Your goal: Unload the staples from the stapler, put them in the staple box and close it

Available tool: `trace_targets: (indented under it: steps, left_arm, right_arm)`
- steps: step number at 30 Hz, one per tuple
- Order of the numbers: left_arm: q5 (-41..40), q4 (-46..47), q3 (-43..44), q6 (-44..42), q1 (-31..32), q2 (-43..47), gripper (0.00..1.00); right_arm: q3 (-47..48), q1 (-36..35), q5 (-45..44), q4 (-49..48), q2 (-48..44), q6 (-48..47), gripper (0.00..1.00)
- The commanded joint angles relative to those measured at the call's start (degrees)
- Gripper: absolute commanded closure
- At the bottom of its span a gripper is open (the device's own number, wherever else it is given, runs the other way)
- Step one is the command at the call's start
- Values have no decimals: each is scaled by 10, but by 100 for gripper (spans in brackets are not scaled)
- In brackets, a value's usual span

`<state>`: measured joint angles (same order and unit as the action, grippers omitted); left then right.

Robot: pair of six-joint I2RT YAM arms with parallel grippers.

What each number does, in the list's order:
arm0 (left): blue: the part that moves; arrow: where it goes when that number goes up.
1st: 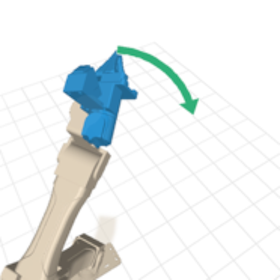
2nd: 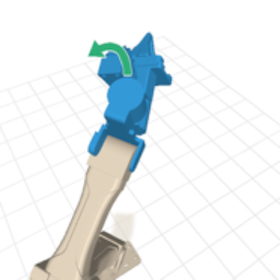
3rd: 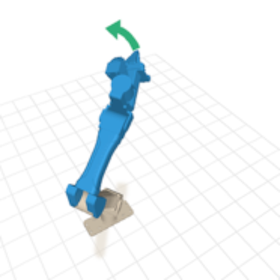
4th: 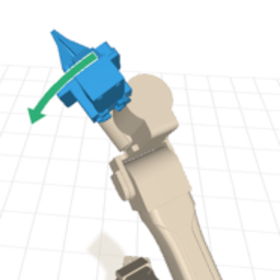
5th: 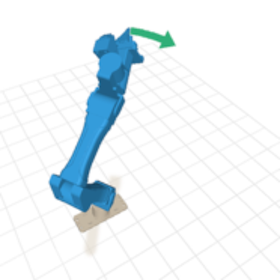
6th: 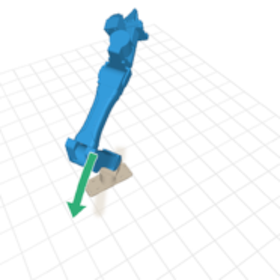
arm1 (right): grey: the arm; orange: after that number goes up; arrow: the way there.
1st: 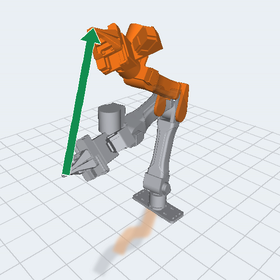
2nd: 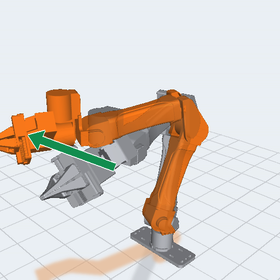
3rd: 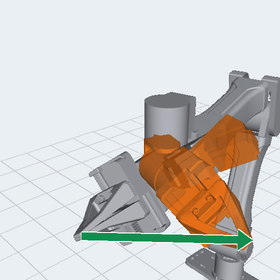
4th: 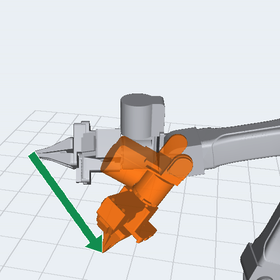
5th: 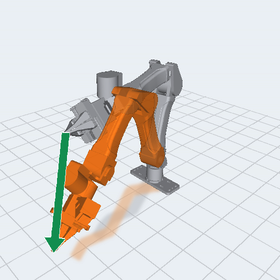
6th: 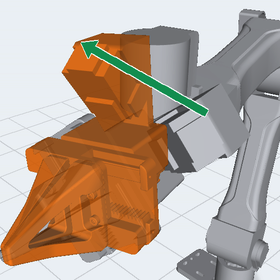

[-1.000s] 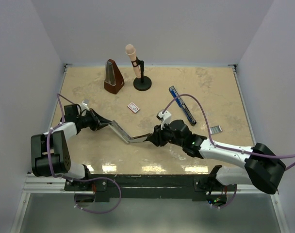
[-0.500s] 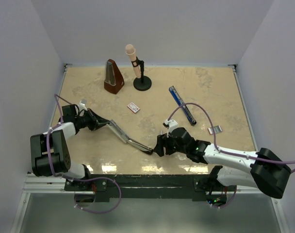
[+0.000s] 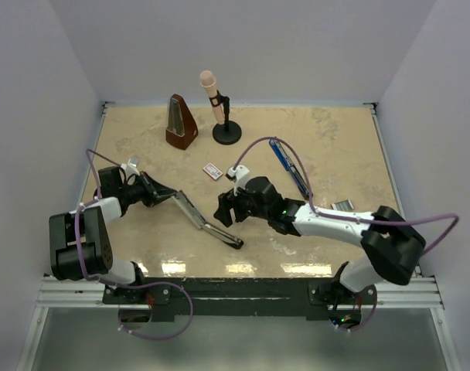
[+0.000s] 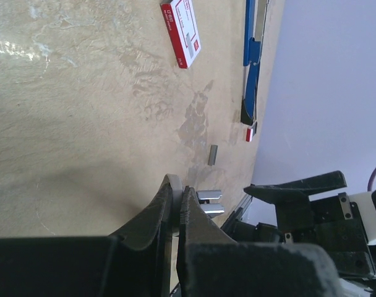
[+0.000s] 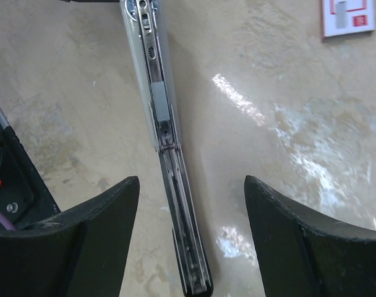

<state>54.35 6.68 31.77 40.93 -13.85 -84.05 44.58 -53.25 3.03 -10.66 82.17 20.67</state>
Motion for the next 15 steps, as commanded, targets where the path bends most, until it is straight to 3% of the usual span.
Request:
trace_targets:
  steps: [1,8,15]
  left_arm:
    - [33,52,-18,21,-2,15,100]
    - [31,55,-23,21,-2,11,100]
    - [27,51,-27,14,-2,10,100]
  right_arm:
    - [49,-4,69,-94,77,-46,28]
    - [92,-40,65,-120,174,-75,26]
    - [90,-54,49,-132,227,-80,34]
